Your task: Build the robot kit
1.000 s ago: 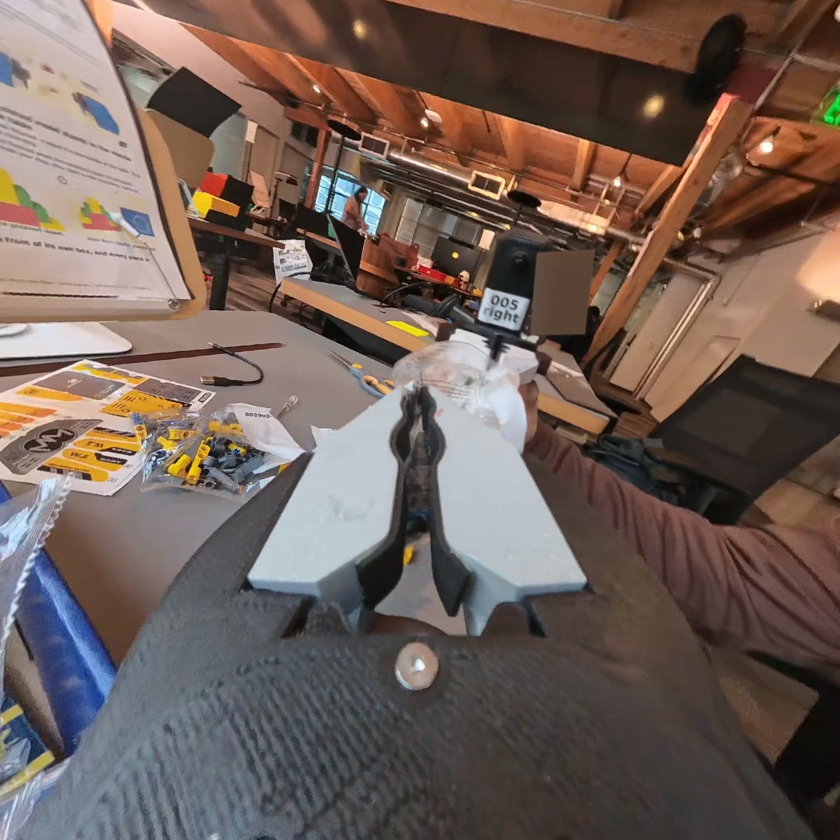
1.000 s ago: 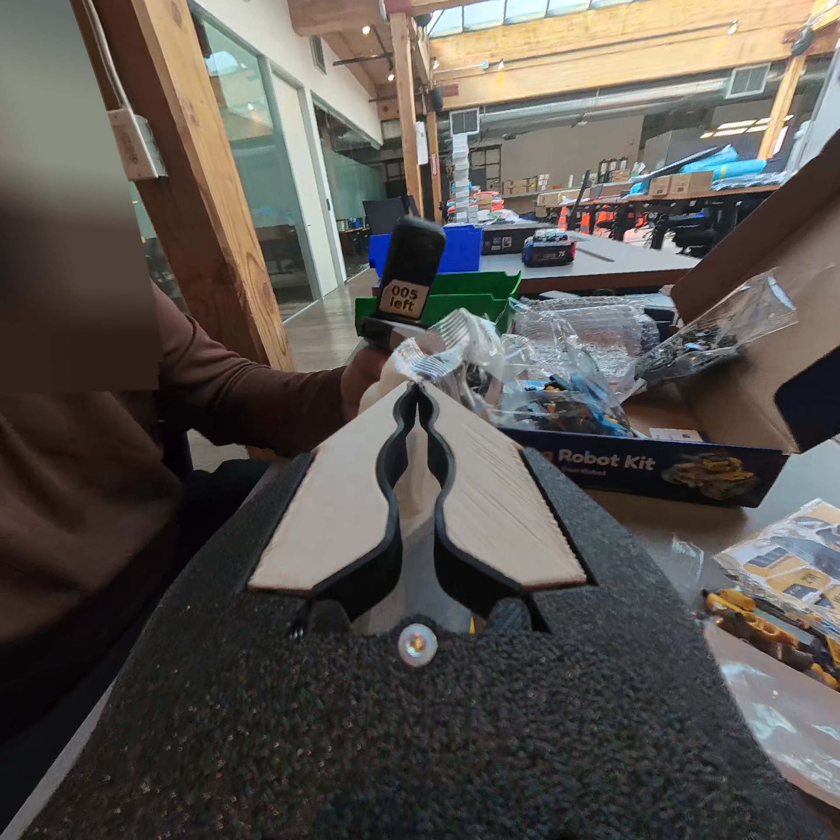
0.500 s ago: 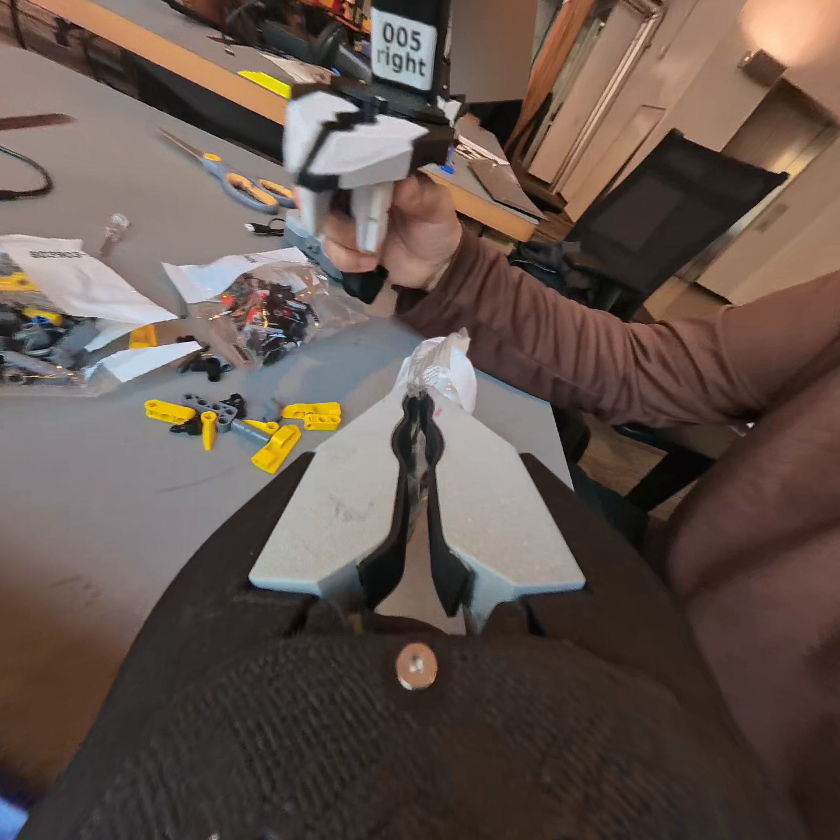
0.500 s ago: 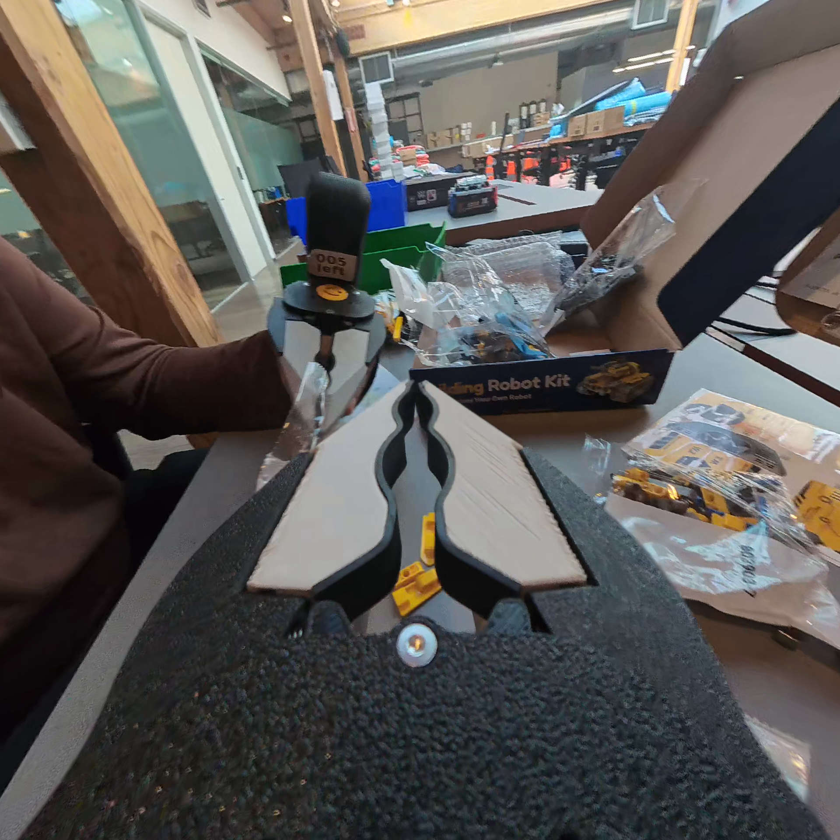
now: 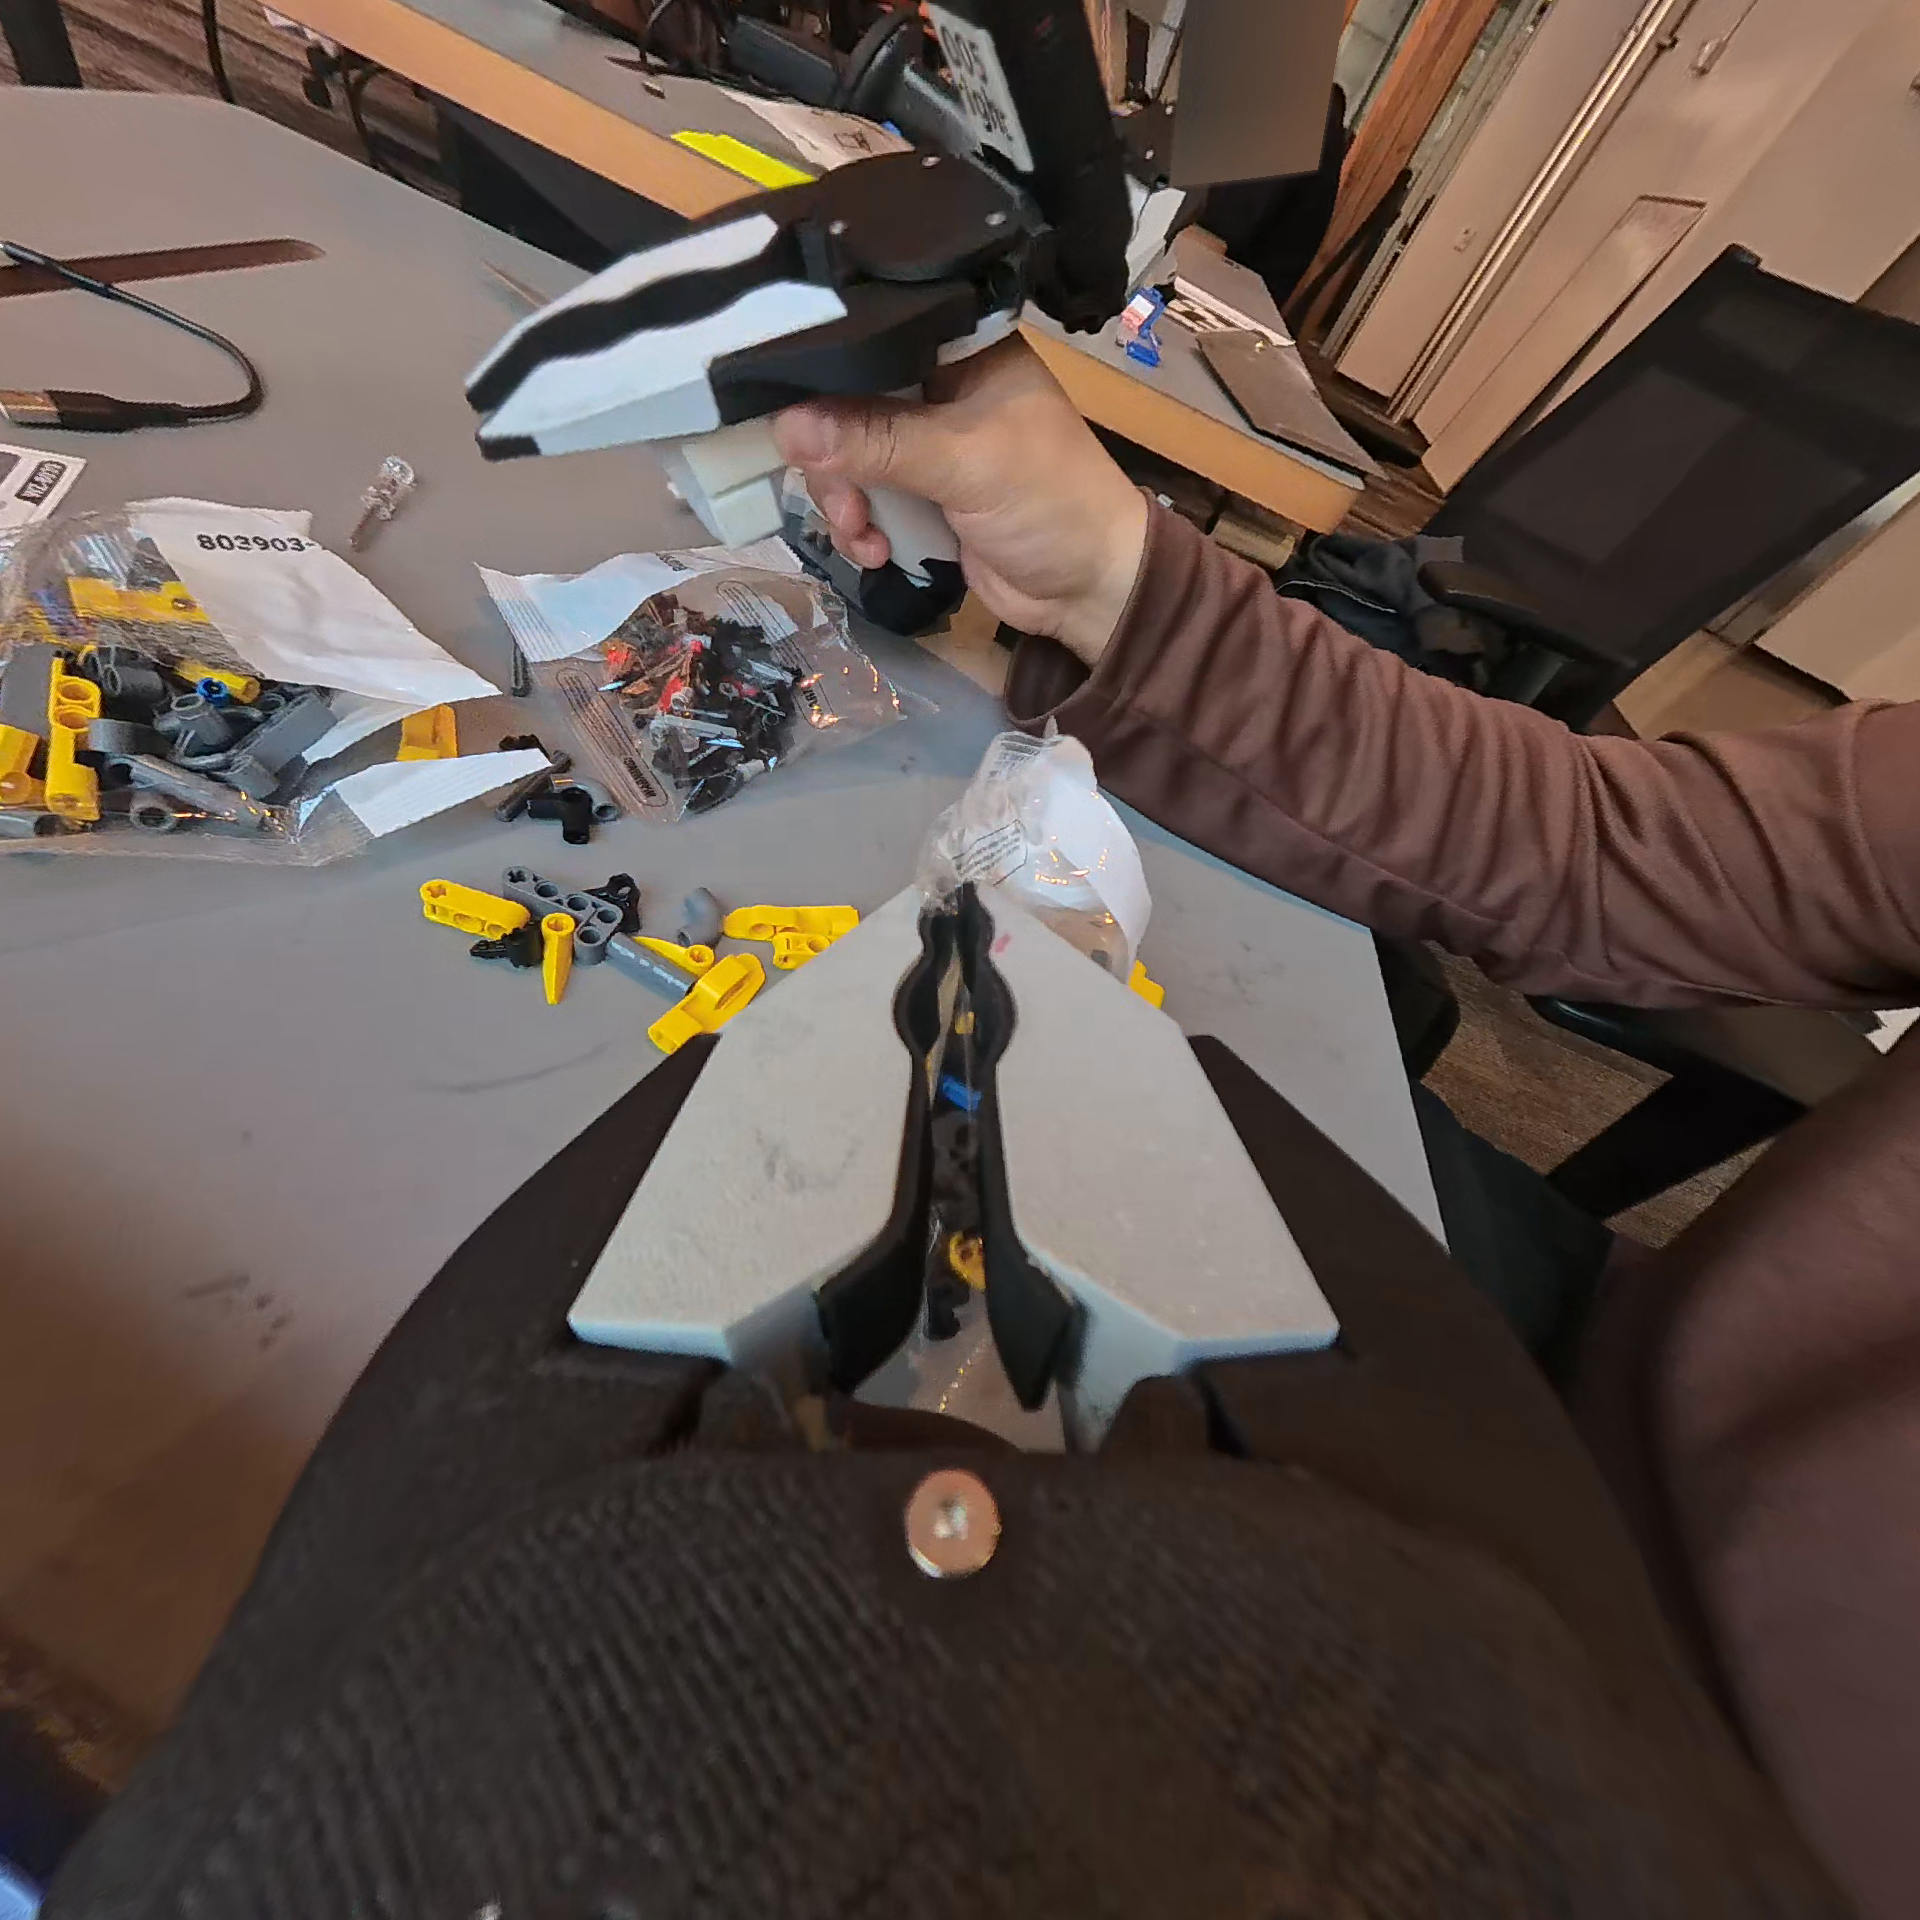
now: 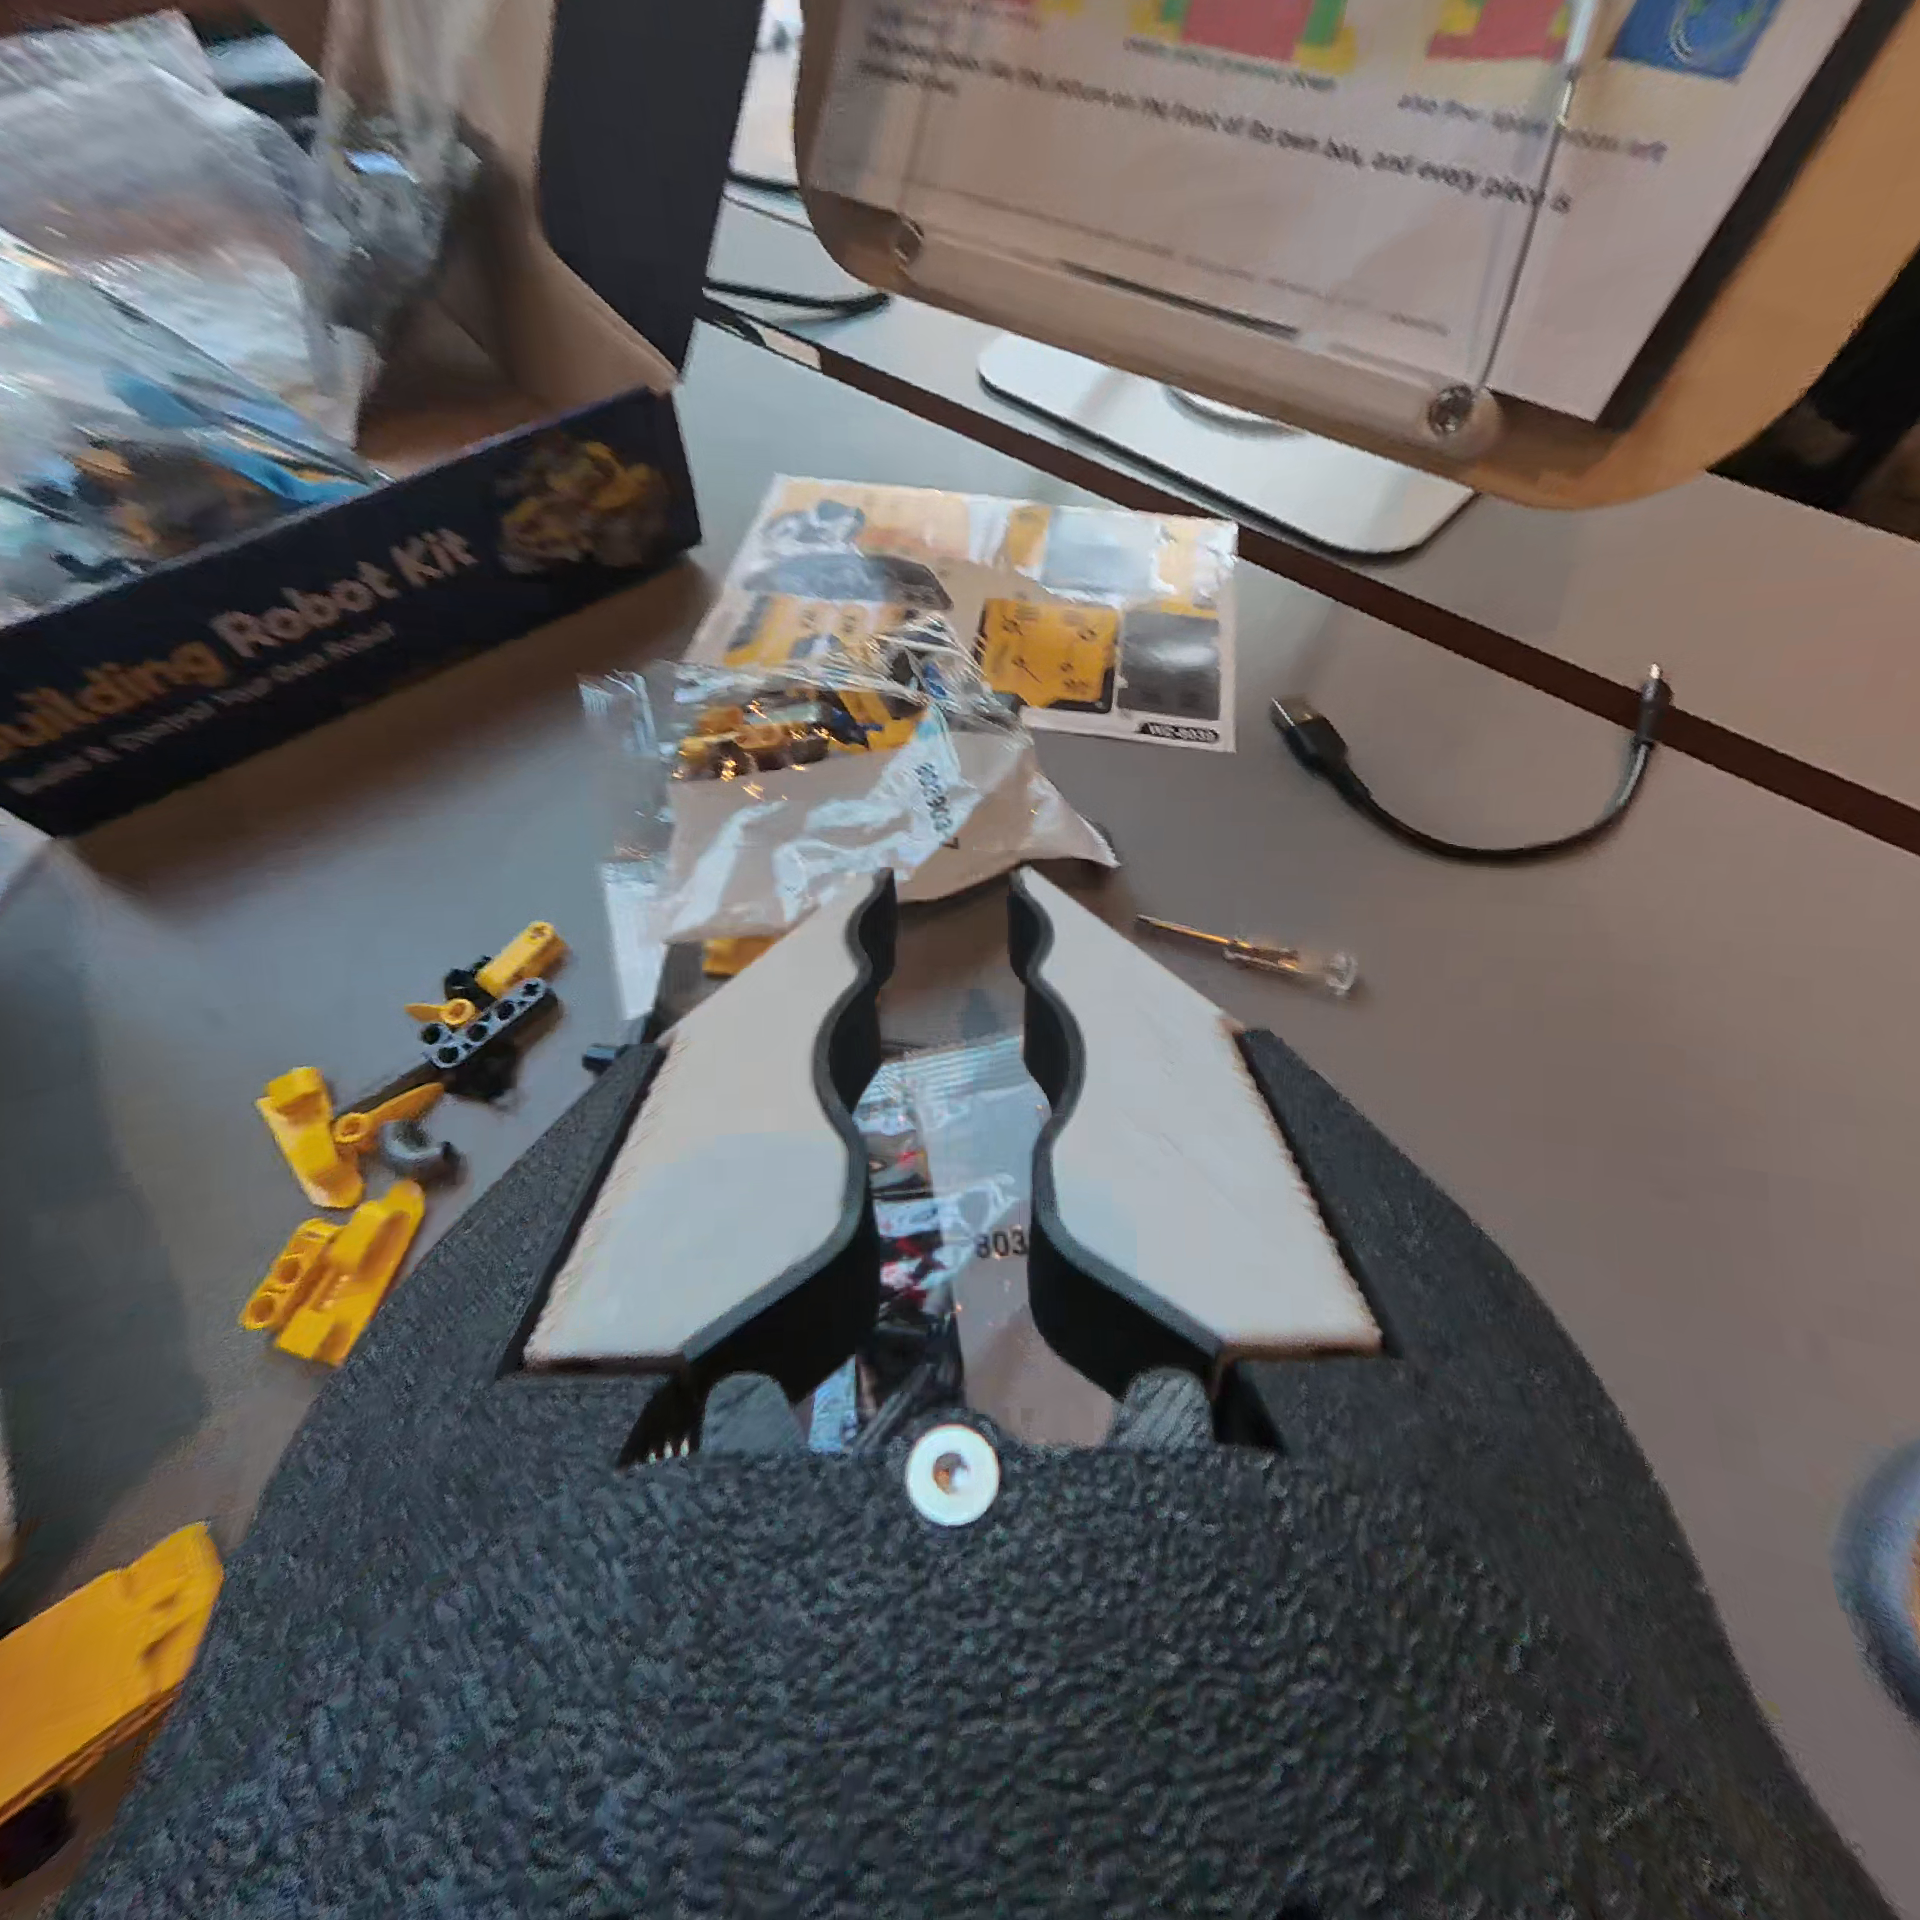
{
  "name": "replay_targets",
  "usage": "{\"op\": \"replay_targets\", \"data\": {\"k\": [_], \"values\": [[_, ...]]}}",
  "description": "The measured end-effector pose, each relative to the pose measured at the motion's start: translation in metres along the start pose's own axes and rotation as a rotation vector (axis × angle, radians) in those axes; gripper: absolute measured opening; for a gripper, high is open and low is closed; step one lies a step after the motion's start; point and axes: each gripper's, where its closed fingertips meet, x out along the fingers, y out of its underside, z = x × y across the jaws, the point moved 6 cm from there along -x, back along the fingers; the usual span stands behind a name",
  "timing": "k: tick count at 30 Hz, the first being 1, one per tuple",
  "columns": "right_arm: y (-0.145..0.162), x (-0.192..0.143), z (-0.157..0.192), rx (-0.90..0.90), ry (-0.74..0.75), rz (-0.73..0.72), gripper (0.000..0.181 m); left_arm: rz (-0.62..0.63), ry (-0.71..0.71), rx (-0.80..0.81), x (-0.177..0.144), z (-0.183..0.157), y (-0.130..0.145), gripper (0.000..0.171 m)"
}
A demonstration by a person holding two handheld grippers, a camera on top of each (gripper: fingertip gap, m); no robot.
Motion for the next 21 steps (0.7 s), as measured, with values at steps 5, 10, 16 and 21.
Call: {"op": "replay_targets", "data": {"k": [5, 10, 16, 21], "values": [[0.015, 0.010, -0.005, -0.051, 0.109, 0.148, 0.019, 0.010, -0.004, -0.006, 0.004, -0.001, 0.001, 0.000], [0.036, 0.028, 0.000, -0.118, 0.151, 0.327, 0.017, 0.009, -0.004, -0.011, 0.004, -0.002, 0.001, 0.000], [0.041, 0.030, 0.022, -0.134, -0.027, 0.378, 0.000, 0.014, -0.001, -0.013, 0.005, -0.003, 0.002, 0.000], [0.021, 0.018, 0.007, -0.071, 0.034, 0.221, 0.013, 0.014, -0.003, -0.024, 0.005, -0.001, 0.002, 0.000]]}}
